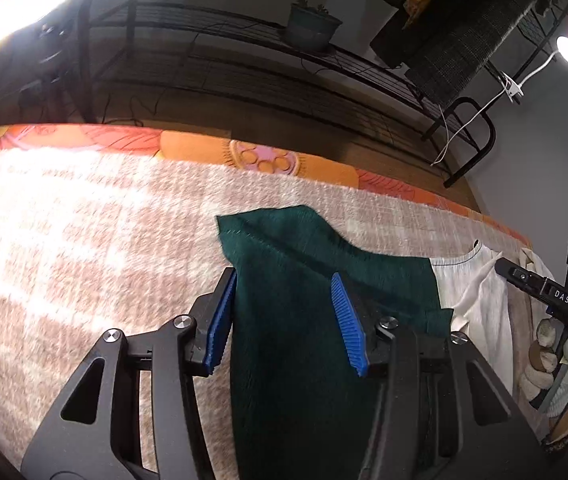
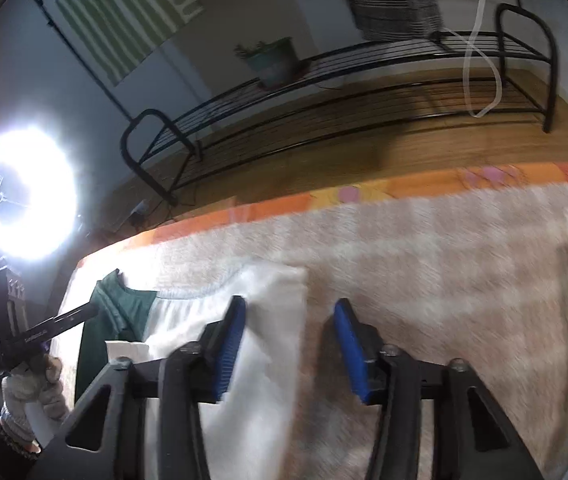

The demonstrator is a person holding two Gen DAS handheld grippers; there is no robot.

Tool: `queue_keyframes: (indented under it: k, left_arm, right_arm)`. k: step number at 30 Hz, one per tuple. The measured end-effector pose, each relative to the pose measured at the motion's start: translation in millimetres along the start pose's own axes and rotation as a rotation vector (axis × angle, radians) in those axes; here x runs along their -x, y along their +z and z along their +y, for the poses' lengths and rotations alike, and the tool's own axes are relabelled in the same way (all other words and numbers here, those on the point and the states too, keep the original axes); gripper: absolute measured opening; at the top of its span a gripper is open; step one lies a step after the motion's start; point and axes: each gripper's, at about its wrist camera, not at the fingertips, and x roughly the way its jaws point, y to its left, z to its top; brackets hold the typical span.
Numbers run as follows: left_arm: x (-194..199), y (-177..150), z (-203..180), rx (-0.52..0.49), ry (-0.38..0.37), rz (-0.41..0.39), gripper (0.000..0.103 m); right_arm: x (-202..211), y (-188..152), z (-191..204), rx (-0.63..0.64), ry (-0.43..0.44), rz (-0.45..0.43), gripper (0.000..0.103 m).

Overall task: Fold small clothes
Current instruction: 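Grasp the collar end with the left tool while the right tool grasps it too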

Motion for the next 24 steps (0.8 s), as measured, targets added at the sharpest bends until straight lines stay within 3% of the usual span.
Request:
queue_keyframes:
  k: [2,3,6,16,24]
  left_arm:
    - [-3,0,-7,-0.035,0.026,-0.007,0.022]
    - [-6,0,-9,-0.047,0.032,0.002,0.003]
    - [-4,2,-9,-0.035,0.003,-0.004,0.002]
    - [61,-11,-23,-0.084,-0.052,-0.082,0.001]
    - [131,-52,-48,-0.153,-0.076,-0.127,0.001]
  right_arm:
    - [-6,3,8,0.029,0.007,0.016,0.024]
    - [-8,4,12,0.046,0.007,0.023,0.015]
    - [-9,4,23,0.078,0.009,0.025,0.002]
    - [44,2,51,0.140,0.032,-0.042,0.001]
    - [114,-22,76,0.179,0.042,-0.084,0.001]
